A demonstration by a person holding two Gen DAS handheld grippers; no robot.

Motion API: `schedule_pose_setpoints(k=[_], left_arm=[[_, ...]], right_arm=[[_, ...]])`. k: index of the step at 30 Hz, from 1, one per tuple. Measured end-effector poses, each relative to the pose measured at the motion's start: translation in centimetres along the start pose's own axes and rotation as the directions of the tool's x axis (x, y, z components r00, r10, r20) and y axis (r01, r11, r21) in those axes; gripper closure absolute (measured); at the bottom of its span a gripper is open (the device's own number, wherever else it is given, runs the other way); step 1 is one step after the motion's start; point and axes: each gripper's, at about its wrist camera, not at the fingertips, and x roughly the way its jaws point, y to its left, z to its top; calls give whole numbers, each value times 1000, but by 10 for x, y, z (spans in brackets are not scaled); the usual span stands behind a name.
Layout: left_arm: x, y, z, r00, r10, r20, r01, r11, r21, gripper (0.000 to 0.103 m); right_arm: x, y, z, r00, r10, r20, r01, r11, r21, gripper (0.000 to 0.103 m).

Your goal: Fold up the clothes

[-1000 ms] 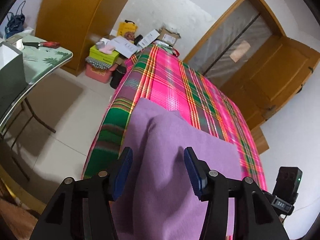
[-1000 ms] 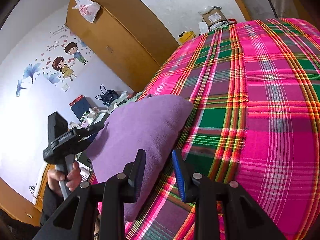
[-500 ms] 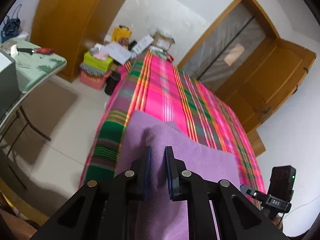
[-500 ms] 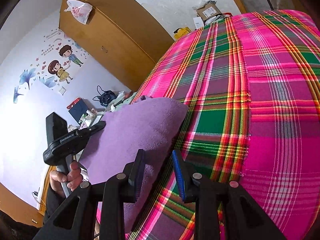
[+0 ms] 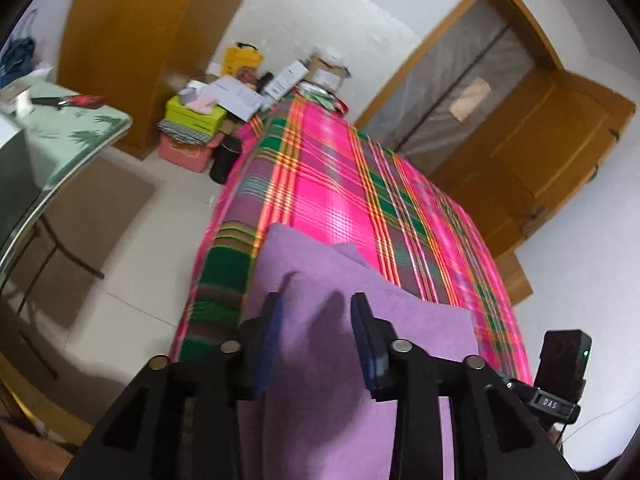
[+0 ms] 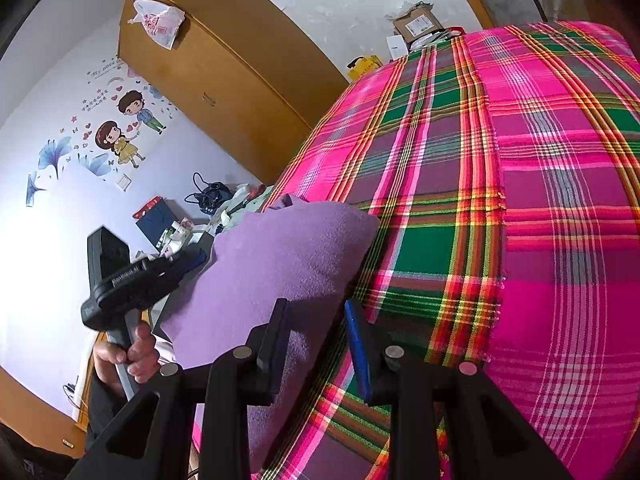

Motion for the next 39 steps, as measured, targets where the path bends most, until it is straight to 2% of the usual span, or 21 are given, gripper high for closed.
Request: schedule_pose_setpoints(k=[3, 6, 7, 8, 9, 11, 16, 21, 24, 28, 34, 39], left_arm=[[16, 7, 6, 999, 23, -42, -23, 1000, -9, 66], [19, 10, 7, 999, 17, -50, -18, 1000, -18, 66], [19, 8, 6, 999, 23, -45, -24, 1000, -8, 70], [17, 5, 5, 999, 35, -36, -34, 999, 7, 77], [15, 2, 4, 999, 47, -25, -47, 999, 22, 89], [10, -1, 3, 998, 61, 1, -61, 998, 34, 92], [3, 1, 3, 995, 88, 51, -90, 996, 29, 93], [19, 16, -2, 996, 85, 6, -85, 996, 4, 92], [17, 22, -1, 998, 56, -2, -56, 998, -42, 89], [-4, 19, -4, 998, 53, 40, -50, 996, -71, 90], [-45, -14, -25, 988, 74, 139, -77, 997, 12, 92], [-33, -24, -55, 994, 67, 88, -73, 995, 73, 92]], right_arm=[[-1, -1, 0, 1000, 1, 4, -1, 1000, 2, 74], [-2, -4, 0, 1000, -2, 8, 2, 1000, 9, 74], [-2, -4, 0, 1000, -3, 9, 3, 1000, 11, 74], [-3, -5, 0, 1000, -5, 10, 5, 1000, 14, 74], [-2, -6, 1, 1000, -5, 9, 5, 1000, 15, 74], [-1, -6, 2, 1000, -5, 8, 5, 1000, 17, 74], [0, -4, 5, 1000, -3, 13, 3, 1000, 10, 74], [2, -3, 7, 1000, -13, 16, 13, 1000, 5, 74], [4, -2, 8, 999, -28, 15, 29, 1000, -1, 74], [2, 10, 14, 998, -48, 34, 50, 997, -60, 74], [18, 33, 30, 994, -108, 29, 111, 981, -160, 74], [49, 36, 43, 986, -165, -15, 158, 967, -199, 74]])
